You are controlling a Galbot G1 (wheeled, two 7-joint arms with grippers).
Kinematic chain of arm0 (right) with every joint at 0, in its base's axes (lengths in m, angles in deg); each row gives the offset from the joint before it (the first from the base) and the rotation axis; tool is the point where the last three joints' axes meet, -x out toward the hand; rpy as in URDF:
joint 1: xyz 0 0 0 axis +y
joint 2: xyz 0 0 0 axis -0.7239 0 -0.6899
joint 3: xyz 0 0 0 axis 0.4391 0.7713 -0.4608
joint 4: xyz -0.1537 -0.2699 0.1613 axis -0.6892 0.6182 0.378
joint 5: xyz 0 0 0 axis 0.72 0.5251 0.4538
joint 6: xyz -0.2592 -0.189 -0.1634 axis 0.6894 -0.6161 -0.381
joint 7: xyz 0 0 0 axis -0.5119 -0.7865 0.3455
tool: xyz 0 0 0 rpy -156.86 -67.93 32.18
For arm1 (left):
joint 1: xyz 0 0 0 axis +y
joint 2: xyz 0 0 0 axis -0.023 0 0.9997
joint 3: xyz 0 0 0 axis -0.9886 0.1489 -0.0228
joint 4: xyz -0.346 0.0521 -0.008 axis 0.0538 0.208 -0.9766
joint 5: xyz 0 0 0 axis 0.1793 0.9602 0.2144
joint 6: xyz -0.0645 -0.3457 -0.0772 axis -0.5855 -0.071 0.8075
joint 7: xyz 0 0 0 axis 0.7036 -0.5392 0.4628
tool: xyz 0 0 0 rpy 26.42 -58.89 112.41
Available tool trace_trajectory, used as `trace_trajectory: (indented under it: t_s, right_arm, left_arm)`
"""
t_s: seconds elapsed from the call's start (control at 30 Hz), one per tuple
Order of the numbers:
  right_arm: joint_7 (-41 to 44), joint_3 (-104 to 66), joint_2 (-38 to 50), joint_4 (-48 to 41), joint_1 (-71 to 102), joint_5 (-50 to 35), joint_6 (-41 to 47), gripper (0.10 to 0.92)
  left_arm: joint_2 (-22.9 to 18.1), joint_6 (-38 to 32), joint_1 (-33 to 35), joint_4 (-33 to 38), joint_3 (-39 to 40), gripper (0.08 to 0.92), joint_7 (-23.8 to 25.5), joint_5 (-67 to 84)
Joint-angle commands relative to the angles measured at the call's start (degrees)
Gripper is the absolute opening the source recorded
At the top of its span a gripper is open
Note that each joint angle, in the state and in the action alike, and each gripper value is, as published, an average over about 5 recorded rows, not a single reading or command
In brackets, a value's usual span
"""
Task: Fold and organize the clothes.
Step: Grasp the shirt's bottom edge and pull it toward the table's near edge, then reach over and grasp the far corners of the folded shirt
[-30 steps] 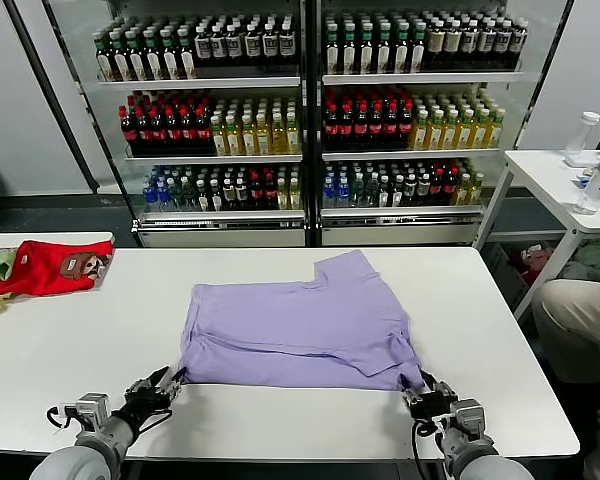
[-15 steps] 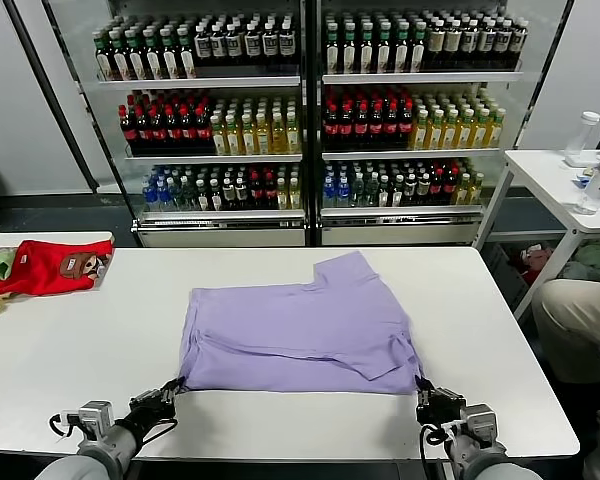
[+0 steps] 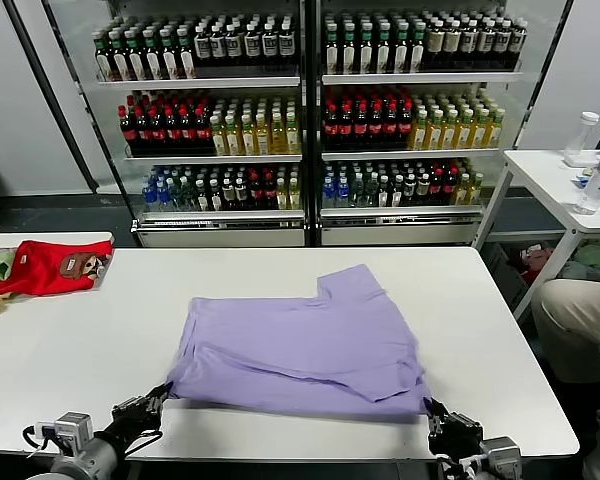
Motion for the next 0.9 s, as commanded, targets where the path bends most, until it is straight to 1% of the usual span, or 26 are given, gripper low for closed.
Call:
trace_trajectory:
  t_s: [0.03, 0.1, 0.2, 0.3, 0.4, 0.47, 0.5, 0.57, 0.67, 0.77, 0.9]
  right_arm:
    - [0.0, -3.8, 0.9, 3.5, -3.3, -1.0, -0.1, 0.397]
    - [0.0, -3.4, 1.8, 1.5, -8.7, -1.7, 0.2, 0.457]
    - [-0.5, 1.0, 2.4, -5.0, -20.7, -2.9, 1.1, 0.543]
    - [-0.9, 8.2, 1.9, -13.4, -33.2, -3.7, 1.4, 0.604]
    - [0.3, 14.9, 0.7, -21.7, -43.6, -4.7, 1.4, 0.682]
    - [1.0, 18.0, -0.4, -26.6, -49.5, -5.4, 1.4, 0.756]
    - [1.0, 19.4, -1.1, -29.1, -52.2, -5.6, 1.4, 0.778]
    - [0.5, 21.5, -2.7, -33.8, -56.5, -5.2, 1.4, 0.808]
    - [-0.4, 23.7, -5.1, -40.0, -61.2, -4.1, 1.4, 0.821]
    - [-0.9, 25.1, -7.9, -46.2, -65.3, -2.9, 1.4, 0.822]
    - [0.6, 25.9, -11.7, -54.4, -69.9, -1.5, 1.4, 0.823]
  left_arm:
    - [1.2, -0.1, -0.4, 4.4, -5.9, 0.285, -0.3, -0.8]
    - [2.1, -0.4, -2.9, 4.2, -5.9, 0.337, -0.5, -0.3]
    - [3.7, -0.6, -8.1, 1.3, -3.5, 0.424, -0.6, 0.4]
    - [5.1, 0.0, -14.6, -3.3, 1.0, 0.51, -0.7, 0.5]
    - [5.8, 0.6, -20.9, -8.2, 5.5, 0.597, -0.6, 0.3]
    - [6.1, 0.5, -24.9, -11.9, 8.4, 0.657, -0.2, -0.2]
    - [6.3, 0.3, -26.9, -13.9, 9.7, 0.683, 0.1, -0.6]
    - [6.6, 0.1, -30.6, -18.2, 12.4, 0.744, 0.6, -1.4]
    - [6.9, 0.1, -35.6, -24.0, 15.4, 0.804, 1.3, -1.7]
    - [6.8, 0.2, -39.9, -29.0, 17.4, 0.82, 2.3, -1.6]
    - [5.6, 0.2, -43.2, -33.9, 18.7, 0.822, 4.1, -2.3]
